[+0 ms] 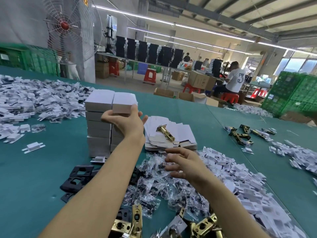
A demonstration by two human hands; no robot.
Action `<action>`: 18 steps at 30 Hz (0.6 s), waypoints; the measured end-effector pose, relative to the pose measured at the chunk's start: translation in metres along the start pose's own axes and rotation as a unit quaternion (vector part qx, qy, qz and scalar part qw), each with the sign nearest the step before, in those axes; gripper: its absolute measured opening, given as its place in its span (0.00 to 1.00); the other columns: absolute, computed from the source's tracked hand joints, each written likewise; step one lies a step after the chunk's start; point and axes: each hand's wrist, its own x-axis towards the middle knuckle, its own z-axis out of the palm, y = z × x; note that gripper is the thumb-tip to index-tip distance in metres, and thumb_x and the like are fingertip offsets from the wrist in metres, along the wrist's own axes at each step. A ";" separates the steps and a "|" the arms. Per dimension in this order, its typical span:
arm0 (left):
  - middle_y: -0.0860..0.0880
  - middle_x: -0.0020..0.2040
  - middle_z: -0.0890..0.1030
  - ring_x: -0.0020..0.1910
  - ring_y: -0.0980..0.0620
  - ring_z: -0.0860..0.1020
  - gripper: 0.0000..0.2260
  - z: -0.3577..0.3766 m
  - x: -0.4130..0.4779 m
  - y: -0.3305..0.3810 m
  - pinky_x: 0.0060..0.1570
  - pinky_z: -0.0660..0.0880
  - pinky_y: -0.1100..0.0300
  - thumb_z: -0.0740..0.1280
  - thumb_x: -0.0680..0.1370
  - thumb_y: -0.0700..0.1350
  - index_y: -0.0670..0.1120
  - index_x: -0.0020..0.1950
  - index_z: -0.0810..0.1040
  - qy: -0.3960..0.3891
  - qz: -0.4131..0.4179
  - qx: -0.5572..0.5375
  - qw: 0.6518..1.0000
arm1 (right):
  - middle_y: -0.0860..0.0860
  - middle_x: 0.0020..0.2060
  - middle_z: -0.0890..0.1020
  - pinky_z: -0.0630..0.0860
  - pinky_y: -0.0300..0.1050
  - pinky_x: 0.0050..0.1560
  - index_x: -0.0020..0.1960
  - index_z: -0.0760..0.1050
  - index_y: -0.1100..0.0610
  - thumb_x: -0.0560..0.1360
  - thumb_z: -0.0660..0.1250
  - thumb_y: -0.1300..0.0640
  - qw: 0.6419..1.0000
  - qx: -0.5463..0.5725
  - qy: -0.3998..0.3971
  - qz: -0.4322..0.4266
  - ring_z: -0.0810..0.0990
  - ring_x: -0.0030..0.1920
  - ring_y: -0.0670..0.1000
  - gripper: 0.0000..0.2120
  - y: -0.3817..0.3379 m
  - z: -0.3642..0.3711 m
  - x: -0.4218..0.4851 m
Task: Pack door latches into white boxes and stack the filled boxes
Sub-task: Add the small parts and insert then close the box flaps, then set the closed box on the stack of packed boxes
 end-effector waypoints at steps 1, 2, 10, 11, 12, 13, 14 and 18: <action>0.41 0.57 0.73 0.43 0.44 0.84 0.23 -0.002 0.001 -0.002 0.35 0.82 0.58 0.70 0.77 0.35 0.50 0.58 0.58 0.005 0.005 -0.003 1.000 | 0.58 0.50 0.83 0.81 0.46 0.43 0.57 0.80 0.55 0.79 0.68 0.60 1.000 -0.012 0.002 0.005 0.83 0.38 0.49 0.08 0.003 -0.003 0.002; 0.41 0.57 0.74 0.43 0.43 0.85 0.22 -0.004 0.003 -0.004 0.35 0.82 0.57 0.70 0.78 0.35 0.51 0.57 0.58 0.006 0.010 -0.007 1.000 | 0.58 0.50 0.83 0.81 0.44 0.41 0.56 0.80 0.54 0.79 0.68 0.59 1.000 -0.025 0.005 0.008 0.83 0.38 0.49 0.07 0.005 -0.005 0.005; 0.43 0.45 0.75 0.24 0.51 0.79 0.12 -0.022 0.019 -0.014 0.28 0.78 0.58 0.68 0.81 0.42 0.49 0.49 0.64 -0.026 0.018 0.053 0.998 | 0.53 0.41 0.83 0.68 0.35 0.28 0.52 0.81 0.54 0.79 0.66 0.59 0.986 -0.158 0.053 -0.001 0.75 0.33 0.46 0.05 0.015 -0.014 0.039; 0.42 0.43 0.76 0.23 0.51 0.78 0.11 -0.028 0.019 -0.018 0.27 0.78 0.57 0.67 0.82 0.44 0.50 0.47 0.64 -0.036 0.044 0.087 0.995 | 0.53 0.42 0.83 0.69 0.36 0.30 0.52 0.81 0.54 0.78 0.67 0.59 0.982 -0.178 0.069 -0.009 0.75 0.34 0.47 0.05 0.016 -0.014 0.046; 0.42 0.41 0.77 0.22 0.51 0.78 0.11 -0.034 0.016 -0.023 0.25 0.77 0.57 0.66 0.82 0.46 0.50 0.45 0.65 -0.053 0.085 0.135 0.986 | 0.52 0.43 0.83 0.72 0.38 0.32 0.52 0.81 0.55 0.78 0.67 0.59 0.975 -0.202 0.088 -0.017 0.76 0.35 0.47 0.05 0.017 -0.014 0.054; 0.43 0.37 0.77 0.21 0.50 0.78 0.10 -0.041 0.013 -0.030 0.23 0.76 0.57 0.65 0.82 0.48 0.50 0.44 0.66 -0.083 0.131 0.190 0.970 | 0.51 0.46 0.83 0.75 0.40 0.36 0.53 0.80 0.54 0.78 0.66 0.59 0.966 -0.233 0.106 -0.027 0.78 0.38 0.48 0.06 0.019 -0.014 0.064; 0.45 0.34 0.77 0.21 0.51 0.78 0.11 -0.048 0.009 -0.036 0.21 0.74 0.57 0.65 0.82 0.49 0.50 0.43 0.67 -0.123 0.169 0.243 0.947 | 0.51 0.49 0.82 0.77 0.42 0.39 0.55 0.80 0.54 0.79 0.65 0.59 0.955 -0.269 0.121 -0.039 0.80 0.40 0.48 0.08 0.020 -0.014 0.073; 0.50 0.34 0.79 0.33 0.46 0.82 0.10 -0.059 0.015 -0.057 0.35 0.80 0.47 0.69 0.79 0.45 0.50 0.40 0.72 -0.297 0.152 0.428 0.840 | 0.55 0.66 0.74 0.76 0.51 0.59 0.70 0.72 0.51 0.80 0.60 0.61 0.873 -0.463 0.124 -0.093 0.78 0.56 0.56 0.19 0.025 -0.014 0.118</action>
